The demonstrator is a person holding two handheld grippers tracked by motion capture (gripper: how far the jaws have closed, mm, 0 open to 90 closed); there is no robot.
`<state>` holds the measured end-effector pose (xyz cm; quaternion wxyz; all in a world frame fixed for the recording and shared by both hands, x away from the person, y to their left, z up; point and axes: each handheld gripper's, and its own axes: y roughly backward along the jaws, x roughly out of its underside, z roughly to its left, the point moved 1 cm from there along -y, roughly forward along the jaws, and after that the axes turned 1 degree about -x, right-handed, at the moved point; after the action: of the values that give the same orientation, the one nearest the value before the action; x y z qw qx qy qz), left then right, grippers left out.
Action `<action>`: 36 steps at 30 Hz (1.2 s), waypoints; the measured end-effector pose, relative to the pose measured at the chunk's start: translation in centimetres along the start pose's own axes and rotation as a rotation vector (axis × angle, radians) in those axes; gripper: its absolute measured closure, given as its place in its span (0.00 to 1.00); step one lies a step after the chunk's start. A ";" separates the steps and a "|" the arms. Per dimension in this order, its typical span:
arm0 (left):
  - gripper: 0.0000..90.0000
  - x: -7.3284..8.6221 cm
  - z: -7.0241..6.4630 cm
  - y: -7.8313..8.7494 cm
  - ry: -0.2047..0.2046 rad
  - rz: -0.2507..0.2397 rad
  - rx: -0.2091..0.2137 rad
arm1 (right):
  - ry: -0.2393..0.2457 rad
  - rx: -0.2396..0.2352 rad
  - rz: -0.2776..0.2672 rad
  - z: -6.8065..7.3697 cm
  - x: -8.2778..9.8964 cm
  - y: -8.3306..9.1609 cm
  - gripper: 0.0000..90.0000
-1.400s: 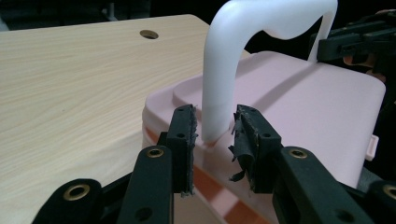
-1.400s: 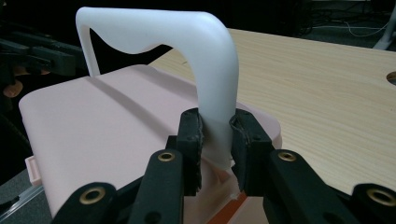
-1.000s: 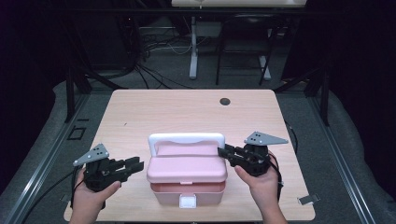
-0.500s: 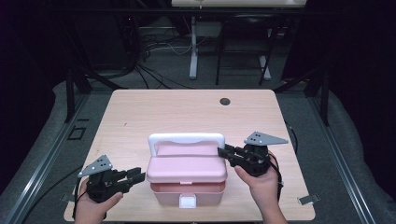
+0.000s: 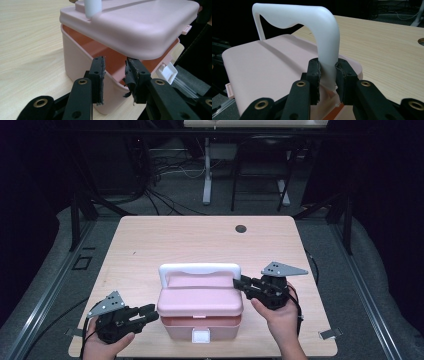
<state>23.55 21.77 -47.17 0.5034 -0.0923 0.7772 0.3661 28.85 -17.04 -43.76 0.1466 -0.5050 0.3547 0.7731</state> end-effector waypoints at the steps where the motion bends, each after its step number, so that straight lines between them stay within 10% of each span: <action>1: 0.76 -0.1 -0.1 0.0 -0.004 -0.004 0.003 | -0.002 0.000 -0.002 0.0 0.0 0.0 0.82; 36: 0.76 -2.7 -0.4 0.6 -0.021 -0.060 -0.008 | -0.006 0.070 -0.013 -0.5 1.2 2.9 0.81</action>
<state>24.25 21.38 -44.51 0.5221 -0.1136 0.7672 0.3548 26.99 -19.60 -43.79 0.1704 -0.4995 0.3777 0.7608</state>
